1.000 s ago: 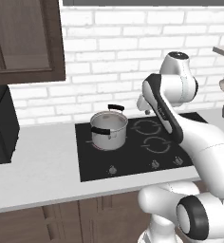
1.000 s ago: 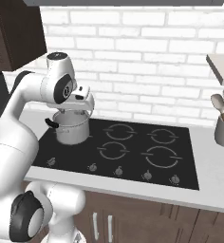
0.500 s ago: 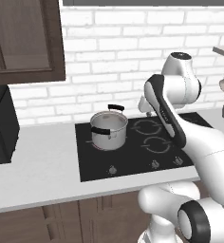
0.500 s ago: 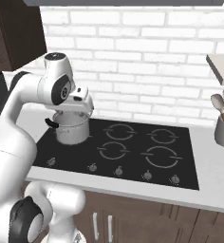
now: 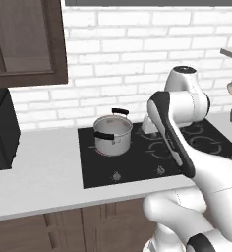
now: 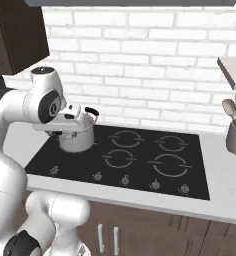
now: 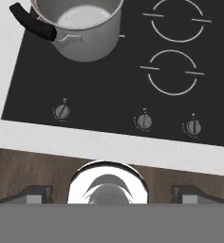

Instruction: Turn off the front left burner of the stove.

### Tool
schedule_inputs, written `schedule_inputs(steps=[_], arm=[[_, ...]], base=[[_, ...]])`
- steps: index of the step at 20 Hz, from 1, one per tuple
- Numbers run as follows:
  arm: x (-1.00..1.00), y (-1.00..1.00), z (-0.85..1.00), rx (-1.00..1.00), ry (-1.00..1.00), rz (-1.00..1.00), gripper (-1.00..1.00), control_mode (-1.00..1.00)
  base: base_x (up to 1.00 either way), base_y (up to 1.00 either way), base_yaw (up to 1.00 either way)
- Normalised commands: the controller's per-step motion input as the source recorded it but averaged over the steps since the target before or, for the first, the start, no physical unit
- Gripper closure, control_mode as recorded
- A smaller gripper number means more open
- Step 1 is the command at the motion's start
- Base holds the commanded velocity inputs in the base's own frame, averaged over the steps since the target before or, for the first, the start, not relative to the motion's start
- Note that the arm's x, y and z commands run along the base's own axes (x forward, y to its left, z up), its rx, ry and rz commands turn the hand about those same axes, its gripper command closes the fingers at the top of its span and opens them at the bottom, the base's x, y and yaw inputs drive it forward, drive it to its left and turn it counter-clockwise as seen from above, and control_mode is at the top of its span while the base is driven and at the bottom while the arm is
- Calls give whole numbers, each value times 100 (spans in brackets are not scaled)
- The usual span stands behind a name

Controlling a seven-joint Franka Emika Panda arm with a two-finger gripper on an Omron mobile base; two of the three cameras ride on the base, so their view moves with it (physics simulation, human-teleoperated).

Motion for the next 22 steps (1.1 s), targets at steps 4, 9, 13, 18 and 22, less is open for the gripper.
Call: schedule_inputs(steps=[4, 9, 13, 18, 22], arm=[[-19, 62, -41, 0, 9, 4, -100, -100], [-2, 65, -50, 2, 7, 1, -100, -100], [3, 86, -69, 3, 0, 0, -100, -100], [39, 43, -56, 14, 0, 0, -100, -100], [61, -9, -38, 0, 0, -4, -100, -100]], base=[[0, 0, 0], [0, 0, 0], [0, 0, 0], [0, 0, 0], [0, 0, 0]])
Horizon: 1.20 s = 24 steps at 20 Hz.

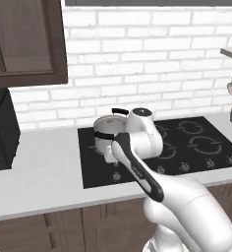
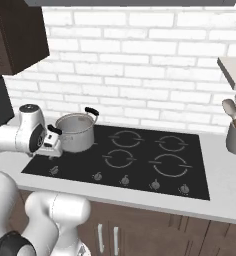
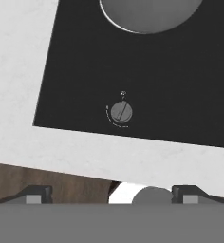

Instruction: Turn off the front left burner of the stove.

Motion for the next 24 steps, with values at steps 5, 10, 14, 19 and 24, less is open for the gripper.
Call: schedule_inputs(steps=[5, 10, 14, 19, 24], arm=[[51, 6, -45, -1, 5, -2, -100, -100], [2, 10, -27, -3, 16, 0, -100, -100], [1, 17, -59, -10, 16, 0, -100, -100], [0, 6, -48, -5, 2, 0, -100, -100], [10, 0, -37, 2, -7, -7, -100, -100]], base=[[0, 0, 0], [0, 0, 0], [0, 0, 0], [0, 0, 0], [0, 0, 0]])
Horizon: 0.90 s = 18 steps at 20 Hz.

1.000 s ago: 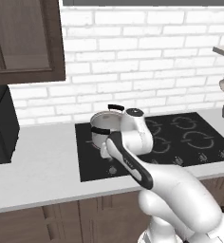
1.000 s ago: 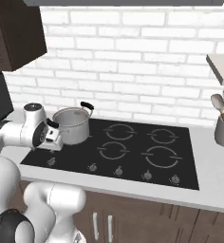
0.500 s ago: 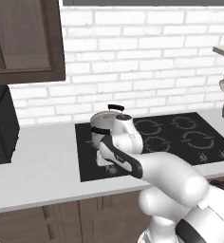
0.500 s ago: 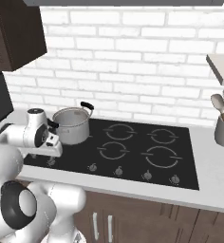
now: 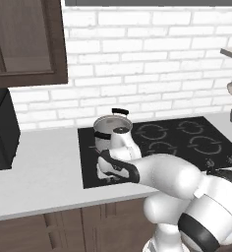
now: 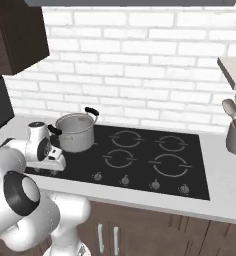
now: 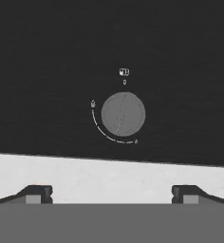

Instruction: Turn off the front left burner of the stove.

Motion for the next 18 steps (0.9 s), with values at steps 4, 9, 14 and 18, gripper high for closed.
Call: schedule_inputs(steps=[4, 9, 14, 18], arm=[[34, 0, -17, 2, -2, -5, -100, -100], [28, 0, -4, 0, 0, 0, -100, -100], [26, 0, -1, 0, 0, 0, -100, -100], [7, 0, -10, 0, -1, 0, -100, -100]], base=[[0, 0, 0], [0, 0, 0], [0, 0, 0], [0, 0, 0]])
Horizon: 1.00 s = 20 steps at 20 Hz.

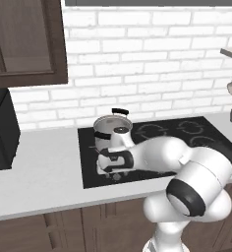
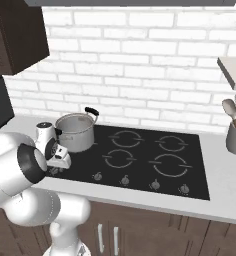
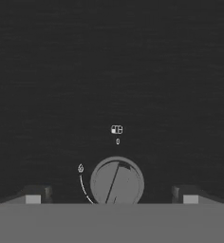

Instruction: Turn off the front left burner of the stove.

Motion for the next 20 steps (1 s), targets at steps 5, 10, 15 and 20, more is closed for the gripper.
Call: schedule_inputs(steps=[5, 10, 15, 20], arm=[[0, 0, -19, 0, -7, 0, -100, -100], [0, 0, -5, 0, -4, 0, -100, -100], [0, 0, -5, 0, -3, 0, 100, -100], [0, 0, 0, 0, 0, 0, 100, -100]], base=[[0, 0, 0], [0, 0, 0], [0, 0, 0], [0, 0, 0]])
